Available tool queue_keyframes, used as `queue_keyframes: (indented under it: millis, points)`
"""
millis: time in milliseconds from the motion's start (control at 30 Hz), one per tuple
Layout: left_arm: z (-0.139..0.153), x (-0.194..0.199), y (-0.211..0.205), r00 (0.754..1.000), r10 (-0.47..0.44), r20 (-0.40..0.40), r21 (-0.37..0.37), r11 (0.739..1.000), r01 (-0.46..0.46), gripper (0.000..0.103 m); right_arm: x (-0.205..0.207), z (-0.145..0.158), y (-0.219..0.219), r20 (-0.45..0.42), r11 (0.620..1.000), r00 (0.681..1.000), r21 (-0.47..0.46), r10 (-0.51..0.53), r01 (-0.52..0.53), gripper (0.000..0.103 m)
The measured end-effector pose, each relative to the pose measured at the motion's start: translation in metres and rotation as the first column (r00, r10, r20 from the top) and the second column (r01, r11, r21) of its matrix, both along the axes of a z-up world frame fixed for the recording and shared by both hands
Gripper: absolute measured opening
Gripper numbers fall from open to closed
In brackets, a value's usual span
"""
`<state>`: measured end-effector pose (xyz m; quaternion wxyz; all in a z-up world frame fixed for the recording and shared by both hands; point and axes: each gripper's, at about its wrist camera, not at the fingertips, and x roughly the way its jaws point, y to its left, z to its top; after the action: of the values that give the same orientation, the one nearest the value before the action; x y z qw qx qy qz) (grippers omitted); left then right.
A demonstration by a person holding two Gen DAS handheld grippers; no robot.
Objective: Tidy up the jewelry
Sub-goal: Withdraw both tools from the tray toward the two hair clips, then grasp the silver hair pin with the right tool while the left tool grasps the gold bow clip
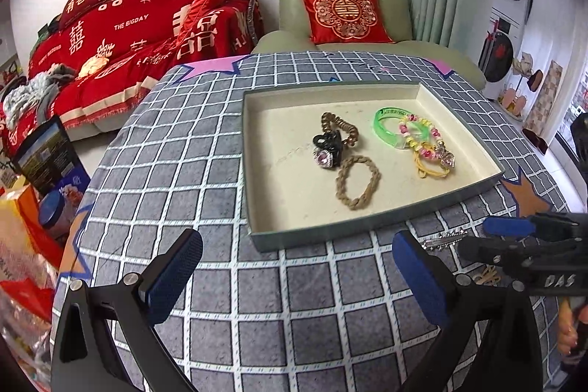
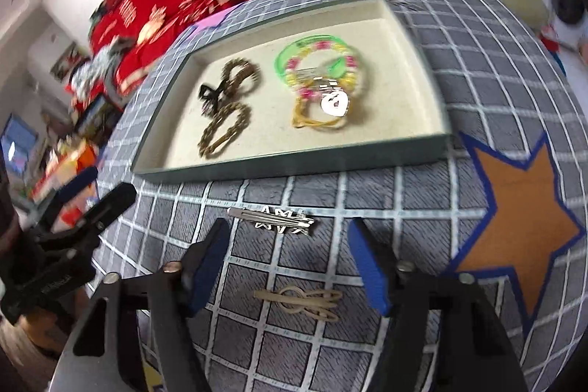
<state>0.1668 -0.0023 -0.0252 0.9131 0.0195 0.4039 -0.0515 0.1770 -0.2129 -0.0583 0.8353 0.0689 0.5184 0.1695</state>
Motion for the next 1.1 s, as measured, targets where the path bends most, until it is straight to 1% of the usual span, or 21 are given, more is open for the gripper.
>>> queue_keyframes:
  millis: [67,200,267,367,400,467,500,533,633,733,833,867,967,1100]
  points:
    - [-0.003,-0.002,0.003,1.000,0.008,-0.004,0.000,1.000,-0.008,0.103,0.000,-0.001,0.011,0.023,0.997,0.998,-0.057,0.061,-0.059,0.065]
    - [-0.008,-0.001,0.008,0.999,0.024,-0.022,-0.005,1.000,-0.024,0.103,-0.004,-0.003,0.030,0.049,0.979,0.985,-0.128,0.164,-0.157,0.064]
    - [-0.010,0.001,0.009,0.999,0.031,-0.034,-0.012,0.999,-0.032,0.103,-0.004,-0.004,0.037,0.063,0.970,0.979,-0.164,0.194,-0.182,0.064]
    - [-0.011,0.001,0.010,0.999,0.035,-0.034,-0.015,0.999,-0.036,0.103,0.000,-0.006,0.045,0.070,0.958,0.970,-0.192,0.232,-0.215,0.062]
    - [-0.011,0.001,0.010,0.999,0.034,-0.032,-0.015,0.999,-0.035,0.103,0.001,-0.008,0.046,0.069,0.953,0.968,-0.205,0.242,-0.223,0.060]
    - [-0.010,0.000,0.010,0.999,0.033,-0.030,-0.012,0.999,-0.033,0.103,0.003,-0.011,0.048,0.062,0.945,0.965,-0.226,0.255,-0.235,0.050]
    - [-0.011,0.000,0.010,0.999,0.032,-0.030,-0.013,0.999,-0.032,0.103,0.004,-0.011,0.049,0.065,0.944,0.964,-0.232,0.256,-0.235,0.049]
    - [-0.011,0.000,0.010,0.999,0.031,-0.032,-0.013,0.999,-0.031,0.103,0.004,-0.010,0.049,0.065,0.943,0.964,-0.235,0.256,-0.235,0.044]
    - [-0.012,0.000,0.009,0.999,0.029,-0.036,-0.014,0.999,-0.029,0.103,0.004,-0.010,0.048,0.056,0.942,0.967,-0.246,0.248,-0.228,0.022]
    - [-0.014,-0.002,0.005,0.999,0.019,-0.045,-0.015,1.000,-0.020,0.103,0.001,-0.009,0.044,0.059,0.948,0.972,-0.243,0.226,-0.206,0.022]
    - [-0.016,-0.006,0.000,0.999,0.001,-0.053,-0.010,1.000,-0.002,0.103,-0.001,-0.009,0.035,0.055,0.960,0.981,-0.221,0.187,-0.170,0.021]
    - [-0.017,-0.007,-0.002,0.998,-0.004,-0.055,-0.009,1.000,0.004,0.103,-0.001,-0.008,0.032,0.054,0.965,0.983,-0.210,0.174,-0.159,0.015]
    - [-0.019,-0.012,-0.012,0.997,-0.044,-0.067,-0.010,0.999,0.043,0.103,-0.003,-0.005,0.019,0.049,0.975,0.990,-0.183,0.134,-0.123,0.010]
    - [-0.025,-0.019,-0.033,0.989,-0.114,-0.090,-0.009,0.993,0.114,0.103,-0.008,-0.004,0.012,0.052,0.978,0.992,-0.183,0.113,-0.102,0.009]
